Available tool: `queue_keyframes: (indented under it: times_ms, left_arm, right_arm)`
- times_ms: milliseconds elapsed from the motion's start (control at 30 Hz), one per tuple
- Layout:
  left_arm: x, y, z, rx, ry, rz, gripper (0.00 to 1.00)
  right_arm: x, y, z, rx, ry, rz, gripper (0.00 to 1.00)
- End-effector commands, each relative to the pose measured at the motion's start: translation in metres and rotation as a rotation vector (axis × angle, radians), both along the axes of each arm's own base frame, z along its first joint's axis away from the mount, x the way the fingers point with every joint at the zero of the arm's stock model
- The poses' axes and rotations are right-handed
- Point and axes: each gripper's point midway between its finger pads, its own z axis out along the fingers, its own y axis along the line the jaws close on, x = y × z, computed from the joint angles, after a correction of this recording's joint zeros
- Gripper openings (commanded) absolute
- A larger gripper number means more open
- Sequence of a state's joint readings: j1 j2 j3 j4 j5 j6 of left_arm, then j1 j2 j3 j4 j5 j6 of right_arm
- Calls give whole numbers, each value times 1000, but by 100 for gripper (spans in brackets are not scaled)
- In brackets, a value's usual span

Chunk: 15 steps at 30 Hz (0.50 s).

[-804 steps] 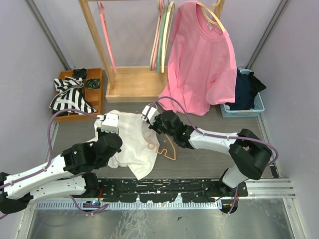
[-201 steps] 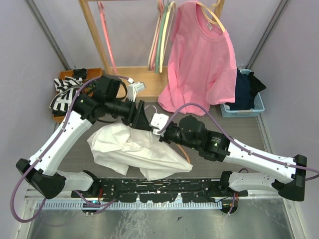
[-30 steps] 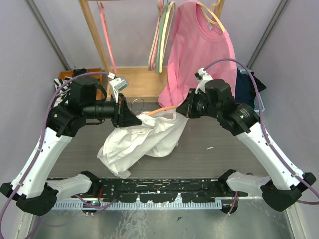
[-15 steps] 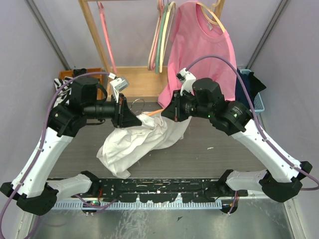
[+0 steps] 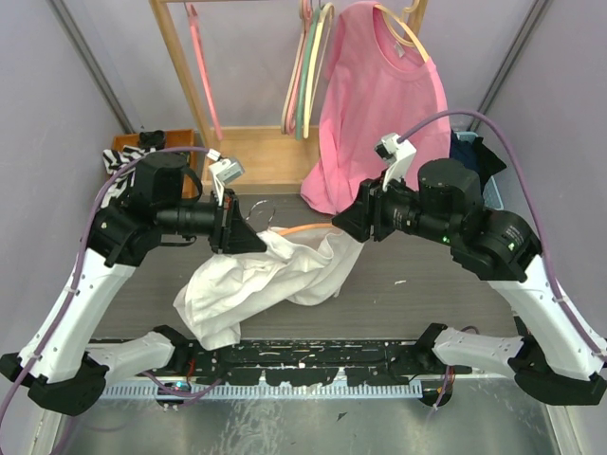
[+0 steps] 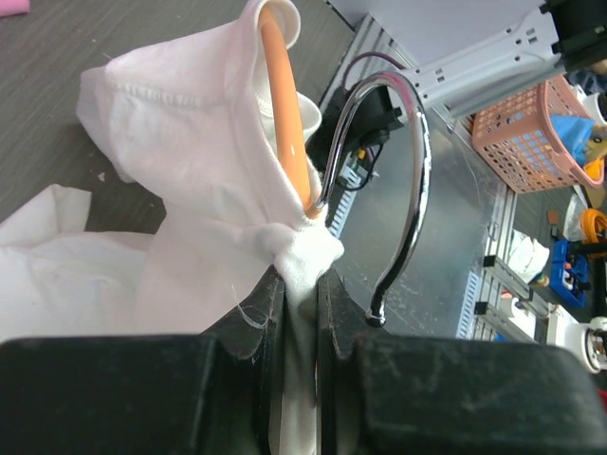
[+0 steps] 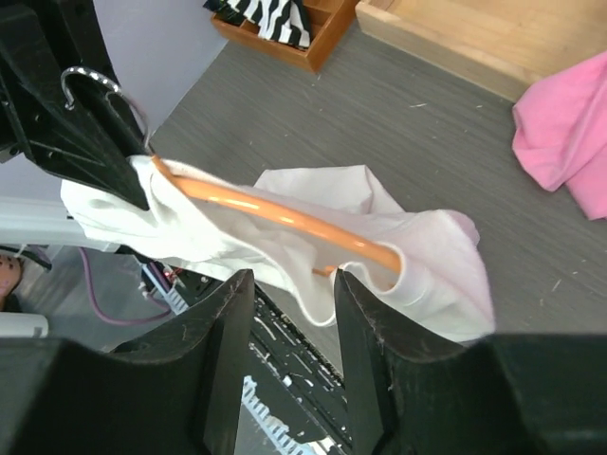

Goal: Place the t-shirt on the hanger

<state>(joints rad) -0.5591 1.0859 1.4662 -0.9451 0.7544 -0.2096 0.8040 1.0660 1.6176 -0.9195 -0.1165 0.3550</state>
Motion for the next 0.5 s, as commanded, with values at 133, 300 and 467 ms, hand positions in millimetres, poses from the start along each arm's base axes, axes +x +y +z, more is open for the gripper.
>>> queue_keyframes:
  times_ms: [133,300,467]
  left_arm:
    - [-31,0,11,-78,13,-116,0]
    - [-31,-1,10,-83,24,-127,0]
    - [-24,-3,9,-74,18,-103,0]
  right_arm:
    - [8,7,7,-28,-99,49,49]
    - [8,36,29,85,-132,146,54]
    - [7,58,41,169,-108,205,55]
